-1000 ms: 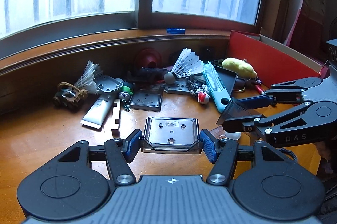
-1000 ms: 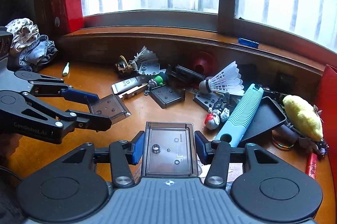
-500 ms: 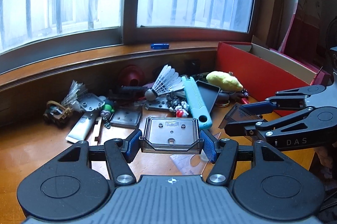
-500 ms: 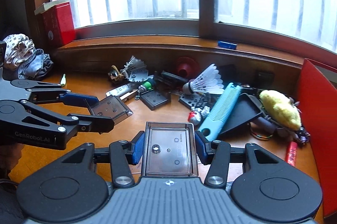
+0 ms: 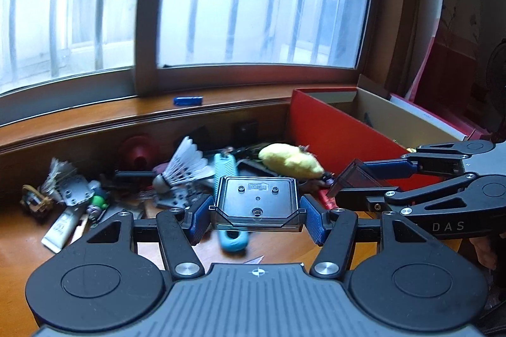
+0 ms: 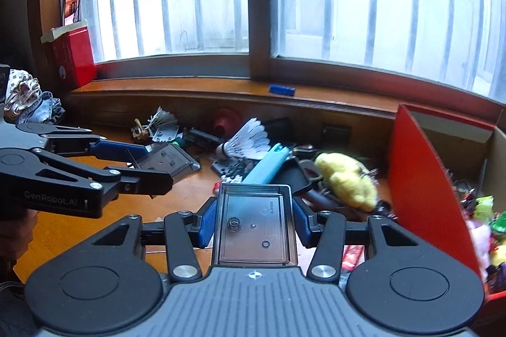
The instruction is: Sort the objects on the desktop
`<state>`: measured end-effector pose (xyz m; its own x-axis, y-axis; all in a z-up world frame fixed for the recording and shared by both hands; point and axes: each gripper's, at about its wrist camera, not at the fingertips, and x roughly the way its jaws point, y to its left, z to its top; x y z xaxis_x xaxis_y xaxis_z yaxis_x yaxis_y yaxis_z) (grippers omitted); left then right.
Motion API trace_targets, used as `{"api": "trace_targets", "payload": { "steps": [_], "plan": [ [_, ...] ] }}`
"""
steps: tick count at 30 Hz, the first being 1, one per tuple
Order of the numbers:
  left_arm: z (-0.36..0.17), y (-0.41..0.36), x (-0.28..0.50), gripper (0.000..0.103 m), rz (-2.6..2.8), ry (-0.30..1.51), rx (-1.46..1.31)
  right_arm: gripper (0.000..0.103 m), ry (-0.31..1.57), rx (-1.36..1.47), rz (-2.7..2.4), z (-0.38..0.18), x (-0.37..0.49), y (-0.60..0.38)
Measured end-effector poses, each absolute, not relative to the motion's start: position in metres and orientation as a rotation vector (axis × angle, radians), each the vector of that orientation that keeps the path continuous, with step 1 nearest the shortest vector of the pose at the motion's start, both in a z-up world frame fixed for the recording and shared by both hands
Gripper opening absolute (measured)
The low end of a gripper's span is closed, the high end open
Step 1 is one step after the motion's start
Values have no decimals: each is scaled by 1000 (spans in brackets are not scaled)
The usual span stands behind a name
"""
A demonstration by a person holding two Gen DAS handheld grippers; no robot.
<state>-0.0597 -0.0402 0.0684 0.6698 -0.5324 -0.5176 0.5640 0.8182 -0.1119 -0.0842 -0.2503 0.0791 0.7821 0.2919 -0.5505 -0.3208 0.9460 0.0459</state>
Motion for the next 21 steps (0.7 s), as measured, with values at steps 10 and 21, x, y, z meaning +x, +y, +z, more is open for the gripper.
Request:
{"api": "trace_targets", "payload": {
  "steps": [10,21],
  "plan": [
    [81,-102,-64,60,-677,544,28,52,528,-35,317,98,-94,-318],
    [84,-159,-57,60,-677,514,10,52,509,-56,296,104,-93,-381]
  ]
}}
